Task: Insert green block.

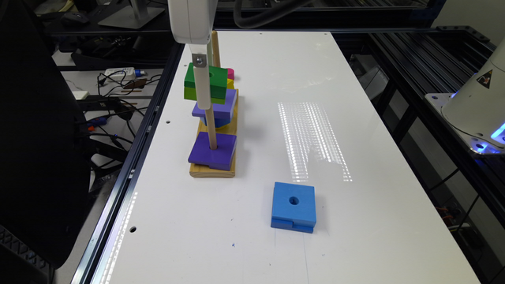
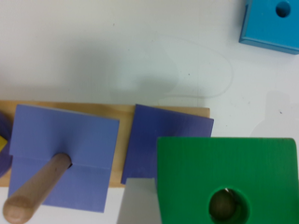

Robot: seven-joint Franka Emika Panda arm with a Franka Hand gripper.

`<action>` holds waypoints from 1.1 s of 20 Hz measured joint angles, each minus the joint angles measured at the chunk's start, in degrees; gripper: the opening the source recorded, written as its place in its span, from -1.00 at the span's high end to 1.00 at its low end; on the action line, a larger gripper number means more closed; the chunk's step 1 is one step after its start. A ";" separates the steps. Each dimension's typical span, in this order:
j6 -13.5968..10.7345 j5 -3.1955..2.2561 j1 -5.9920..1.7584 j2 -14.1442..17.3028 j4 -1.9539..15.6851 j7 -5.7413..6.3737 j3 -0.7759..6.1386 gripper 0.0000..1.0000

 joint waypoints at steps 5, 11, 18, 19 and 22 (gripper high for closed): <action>1.03 -0.20 -0.01 0.93 0.02 0.00 -0.01 1.00; 1.08 -0.21 0.00 0.99 0.01 0.00 -0.01 1.00; 1.38 -0.34 -0.01 1.52 0.01 0.00 -0.02 1.00; 1.40 -0.36 -0.01 1.56 0.01 0.00 -0.02 1.00; 1.46 -0.38 -0.01 1.65 0.02 0.00 -0.02 1.00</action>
